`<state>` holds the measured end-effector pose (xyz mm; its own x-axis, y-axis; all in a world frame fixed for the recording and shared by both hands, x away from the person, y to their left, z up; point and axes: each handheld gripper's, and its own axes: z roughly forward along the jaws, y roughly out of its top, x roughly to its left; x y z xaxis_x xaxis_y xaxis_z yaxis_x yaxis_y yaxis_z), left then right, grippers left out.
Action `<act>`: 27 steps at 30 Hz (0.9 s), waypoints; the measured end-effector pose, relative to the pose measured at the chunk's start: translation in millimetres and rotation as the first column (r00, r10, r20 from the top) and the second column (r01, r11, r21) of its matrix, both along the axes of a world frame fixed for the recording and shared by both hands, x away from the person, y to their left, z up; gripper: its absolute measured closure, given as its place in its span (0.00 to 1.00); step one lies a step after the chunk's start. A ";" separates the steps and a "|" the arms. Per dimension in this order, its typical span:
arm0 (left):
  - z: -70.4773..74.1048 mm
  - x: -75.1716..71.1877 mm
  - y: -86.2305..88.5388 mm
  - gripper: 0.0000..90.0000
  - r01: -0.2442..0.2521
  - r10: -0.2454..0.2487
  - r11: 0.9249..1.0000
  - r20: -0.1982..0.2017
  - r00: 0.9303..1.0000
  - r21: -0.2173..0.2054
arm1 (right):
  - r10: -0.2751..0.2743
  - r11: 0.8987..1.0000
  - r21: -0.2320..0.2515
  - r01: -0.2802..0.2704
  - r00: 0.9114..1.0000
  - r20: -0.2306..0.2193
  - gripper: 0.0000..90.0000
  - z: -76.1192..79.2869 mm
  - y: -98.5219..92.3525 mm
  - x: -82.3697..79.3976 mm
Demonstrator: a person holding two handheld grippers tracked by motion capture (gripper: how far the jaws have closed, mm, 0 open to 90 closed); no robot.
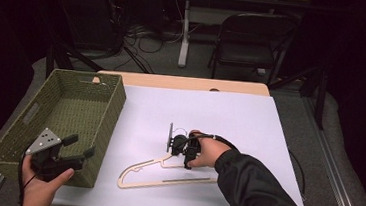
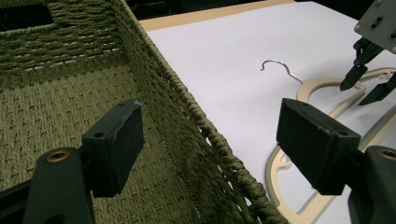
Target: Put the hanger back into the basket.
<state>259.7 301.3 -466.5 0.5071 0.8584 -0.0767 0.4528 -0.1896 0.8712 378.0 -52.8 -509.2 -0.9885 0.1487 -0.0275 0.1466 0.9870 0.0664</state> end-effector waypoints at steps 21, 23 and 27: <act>0.0 0.0 -0.1 0.26 0.001 -0.001 1.000 0.000 1.000 -0.001 | 0.017 1.000 -0.024 -0.018 1.000 -0.016 0.74 -12.1 2.0 0.1; -0.2 0.0 -0.3 0.26 -0.001 0.001 1.000 -0.001 1.000 -0.002 | 0.021 0.999 -0.032 -0.021 1.000 -0.017 0.76 -14.7 1.8 0.5; -0.5 0.3 -0.6 0.26 0.002 -0.002 1.000 -0.001 1.000 0.000 | 0.024 0.999 -0.037 -0.025 1.000 -0.012 0.81 -16.4 1.0 1.6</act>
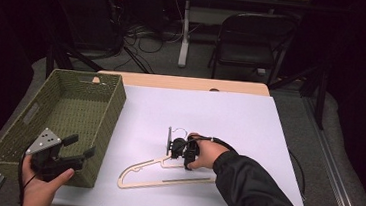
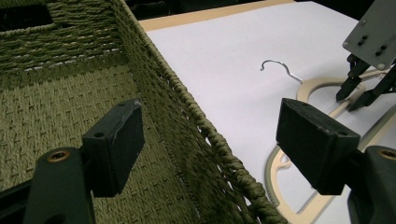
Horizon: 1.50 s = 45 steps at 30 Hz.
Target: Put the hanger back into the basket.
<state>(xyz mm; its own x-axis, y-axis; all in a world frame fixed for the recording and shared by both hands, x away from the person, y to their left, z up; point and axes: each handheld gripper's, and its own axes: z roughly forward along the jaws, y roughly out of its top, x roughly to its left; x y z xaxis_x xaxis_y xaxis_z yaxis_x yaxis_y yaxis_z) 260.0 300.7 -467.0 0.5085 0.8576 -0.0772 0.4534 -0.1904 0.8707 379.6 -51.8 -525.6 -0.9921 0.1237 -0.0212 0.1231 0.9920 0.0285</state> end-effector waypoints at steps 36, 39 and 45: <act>1.2 -0.5 -0.1 0.26 -0.001 0.001 1.000 0.001 1.000 0.003 | 0.027 0.999 0.025 -0.026 0.999 -0.035 0.95 4.1 -9.7 -5.7; 1.9 -1.2 -0.3 0.26 -0.003 0.003 1.000 0.004 1.000 0.000 | 0.031 0.999 0.032 -0.030 0.999 -0.029 0.95 7.8 -11.2 -7.4; 4.7 -1.9 -3.0 0.27 0.010 -0.010 1.000 0.009 1.000 0.004 | 0.043 0.998 0.043 -0.043 0.999 0.013 0.95 29.2 -19.6 -14.7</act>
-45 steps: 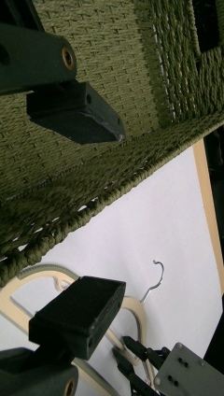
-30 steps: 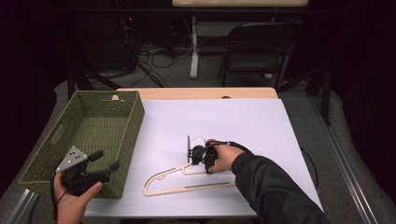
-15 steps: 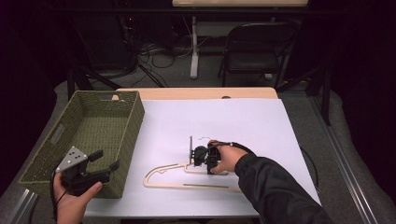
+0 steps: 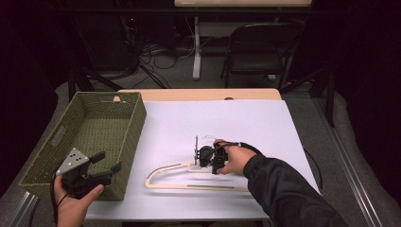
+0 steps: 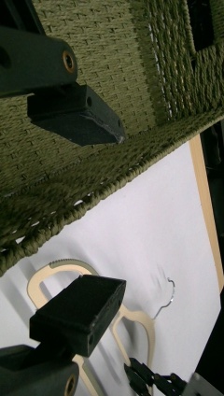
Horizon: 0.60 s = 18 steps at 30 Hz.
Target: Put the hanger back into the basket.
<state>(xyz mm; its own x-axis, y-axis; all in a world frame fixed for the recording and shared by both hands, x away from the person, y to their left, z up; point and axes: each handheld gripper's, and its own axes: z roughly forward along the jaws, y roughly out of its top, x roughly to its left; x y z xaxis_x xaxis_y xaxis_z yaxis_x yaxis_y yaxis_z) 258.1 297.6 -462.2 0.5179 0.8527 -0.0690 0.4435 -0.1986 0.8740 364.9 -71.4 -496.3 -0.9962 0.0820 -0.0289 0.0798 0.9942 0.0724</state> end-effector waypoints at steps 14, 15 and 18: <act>5.0 0.4 -14.3 0.28 0.048 -0.048 0.999 -0.001 0.999 0.011 | 0.036 0.999 0.012 -0.037 0.996 0.084 0.95 12.7 -10.8 -9.3; 5.4 0.6 -16.4 0.28 0.055 -0.055 0.998 -0.002 0.999 0.009 | 0.050 0.999 0.014 -0.052 0.993 0.104 0.95 14.4 -12.0 -12.1; 5.9 1.0 -19.4 0.28 0.065 -0.065 0.998 -0.002 0.998 0.009 | 0.067 0.997 0.014 -0.069 0.989 0.131 0.95 15.8 -12.7 -15.4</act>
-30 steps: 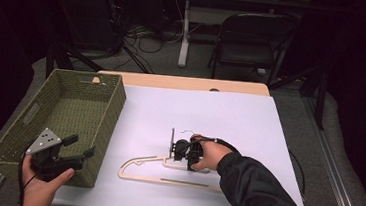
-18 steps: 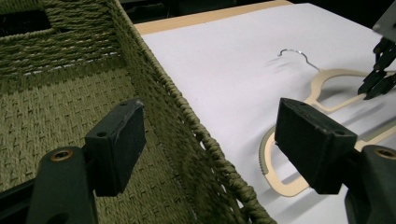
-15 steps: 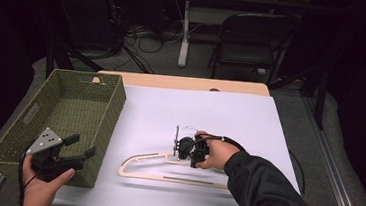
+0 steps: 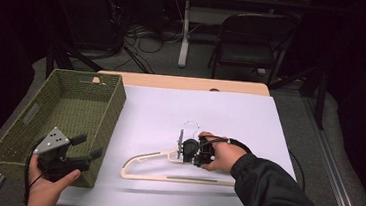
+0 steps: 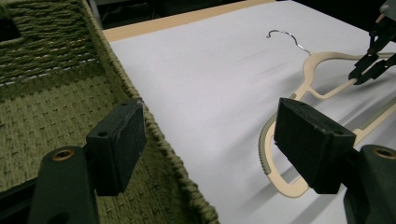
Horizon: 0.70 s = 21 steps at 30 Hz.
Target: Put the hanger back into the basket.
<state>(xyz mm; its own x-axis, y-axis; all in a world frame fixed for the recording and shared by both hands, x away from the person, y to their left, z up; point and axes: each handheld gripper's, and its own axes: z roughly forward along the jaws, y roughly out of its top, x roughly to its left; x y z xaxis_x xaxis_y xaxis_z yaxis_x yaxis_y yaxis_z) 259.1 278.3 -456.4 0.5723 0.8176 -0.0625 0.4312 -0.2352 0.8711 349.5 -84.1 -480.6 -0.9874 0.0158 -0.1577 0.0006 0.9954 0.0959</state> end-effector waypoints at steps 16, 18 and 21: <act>1.4 10.0 -41.6 0.33 0.147 -0.145 0.988 -0.051 0.988 0.036 | 0.182 0.982 0.008 -0.187 0.964 0.191 0.95 11.4 -3.6 -28.6; 1.7 12.2 -47.7 0.34 0.164 -0.161 0.985 -0.053 0.985 0.048 | 0.201 0.978 0.011 -0.208 0.957 0.209 0.95 11.4 -3.3 -31.4; 1.4 17.8 -58.5 0.34 0.204 -0.200 0.978 -0.080 0.976 0.046 | 0.216 0.975 0.008 -0.223 0.951 0.222 0.95 12.0 -2.0 -34.3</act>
